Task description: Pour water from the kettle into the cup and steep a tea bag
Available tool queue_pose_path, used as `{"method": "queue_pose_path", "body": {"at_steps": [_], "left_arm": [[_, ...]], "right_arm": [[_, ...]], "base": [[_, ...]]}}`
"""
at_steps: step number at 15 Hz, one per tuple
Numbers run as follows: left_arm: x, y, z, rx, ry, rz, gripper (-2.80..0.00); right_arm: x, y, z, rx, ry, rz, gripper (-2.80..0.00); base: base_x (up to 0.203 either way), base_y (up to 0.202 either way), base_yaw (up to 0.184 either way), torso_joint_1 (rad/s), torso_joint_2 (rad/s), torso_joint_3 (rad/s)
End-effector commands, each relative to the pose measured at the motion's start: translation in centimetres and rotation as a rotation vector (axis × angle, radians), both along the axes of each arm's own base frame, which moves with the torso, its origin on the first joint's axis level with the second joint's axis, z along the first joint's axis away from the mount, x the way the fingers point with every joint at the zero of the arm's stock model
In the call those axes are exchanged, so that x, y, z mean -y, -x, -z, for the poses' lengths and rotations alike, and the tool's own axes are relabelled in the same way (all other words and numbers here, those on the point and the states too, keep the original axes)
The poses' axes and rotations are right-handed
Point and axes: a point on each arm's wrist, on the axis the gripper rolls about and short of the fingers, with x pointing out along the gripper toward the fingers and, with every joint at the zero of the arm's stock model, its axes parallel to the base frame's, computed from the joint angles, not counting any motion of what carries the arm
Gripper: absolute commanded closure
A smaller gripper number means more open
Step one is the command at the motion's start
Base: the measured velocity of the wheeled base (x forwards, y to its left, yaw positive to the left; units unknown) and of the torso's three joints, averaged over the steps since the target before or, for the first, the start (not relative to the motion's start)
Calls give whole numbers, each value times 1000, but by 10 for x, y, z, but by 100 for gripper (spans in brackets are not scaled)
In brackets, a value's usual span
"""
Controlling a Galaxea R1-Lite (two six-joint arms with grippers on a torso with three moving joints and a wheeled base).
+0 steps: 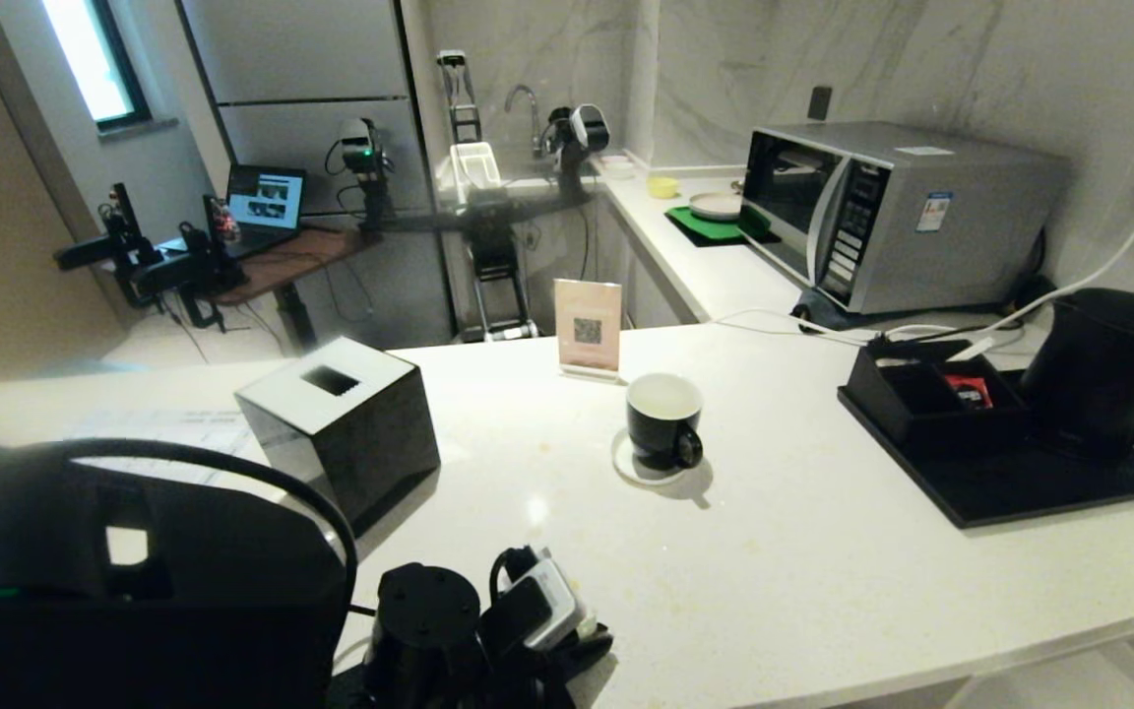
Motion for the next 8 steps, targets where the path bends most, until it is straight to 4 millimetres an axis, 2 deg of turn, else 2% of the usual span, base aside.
{"method": "queue_pose_path", "body": {"at_steps": [1,4,8], "left_arm": [[0,-4,-9,49,48,-10,0],[-2,-9,-15,70,68,-26,0],[2,-26,-29,133,129,-56,0]], "right_arm": [[0,0,0,0,1,0,0],[0,0,0,-2,1,-1,0],[0,0,0,-3,1,-1,0]], "base": [[0,0,0,0,0,0],[0,0,0,0,0,0],[0,0,0,0,0,0]]}}
